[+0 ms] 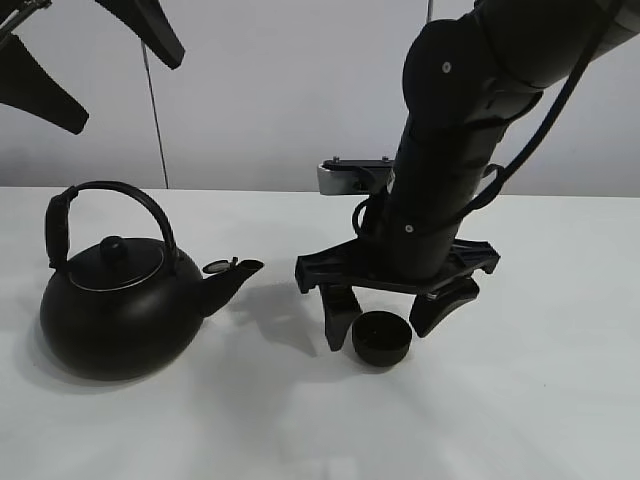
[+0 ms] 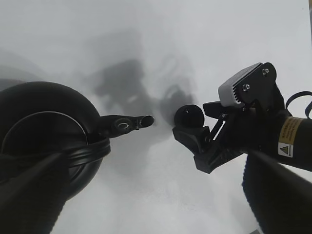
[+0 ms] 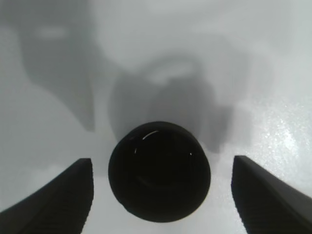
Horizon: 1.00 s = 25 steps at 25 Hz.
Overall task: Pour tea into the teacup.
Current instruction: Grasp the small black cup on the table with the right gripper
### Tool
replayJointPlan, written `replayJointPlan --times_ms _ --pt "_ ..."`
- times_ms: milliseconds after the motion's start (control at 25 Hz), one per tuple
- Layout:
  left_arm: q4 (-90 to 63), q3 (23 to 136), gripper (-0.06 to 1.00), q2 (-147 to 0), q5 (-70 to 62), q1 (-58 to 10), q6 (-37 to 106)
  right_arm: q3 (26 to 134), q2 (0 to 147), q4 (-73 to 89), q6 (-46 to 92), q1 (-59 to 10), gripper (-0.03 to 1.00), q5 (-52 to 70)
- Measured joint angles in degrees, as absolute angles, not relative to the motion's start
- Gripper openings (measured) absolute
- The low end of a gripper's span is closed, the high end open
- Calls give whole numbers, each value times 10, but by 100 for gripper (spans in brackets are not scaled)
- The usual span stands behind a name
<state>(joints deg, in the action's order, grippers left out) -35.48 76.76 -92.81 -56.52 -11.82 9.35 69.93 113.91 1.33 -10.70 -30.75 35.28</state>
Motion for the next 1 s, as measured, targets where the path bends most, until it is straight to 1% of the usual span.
replayJointPlan --times_ms 160,280,640,1000 --pt "-355 768 69 -928 -565 -118 93 699 1139 -11 -126 -307 51 360" --pt "-355 768 69 -928 -565 -118 93 699 1139 -13 -133 -307 41 363" --pt "-355 768 69 -928 -565 -118 93 703 1139 -6 -134 -307 40 365" --pt "-355 768 69 -928 -565 -118 93 745 1140 14 -134 -310 40 380"
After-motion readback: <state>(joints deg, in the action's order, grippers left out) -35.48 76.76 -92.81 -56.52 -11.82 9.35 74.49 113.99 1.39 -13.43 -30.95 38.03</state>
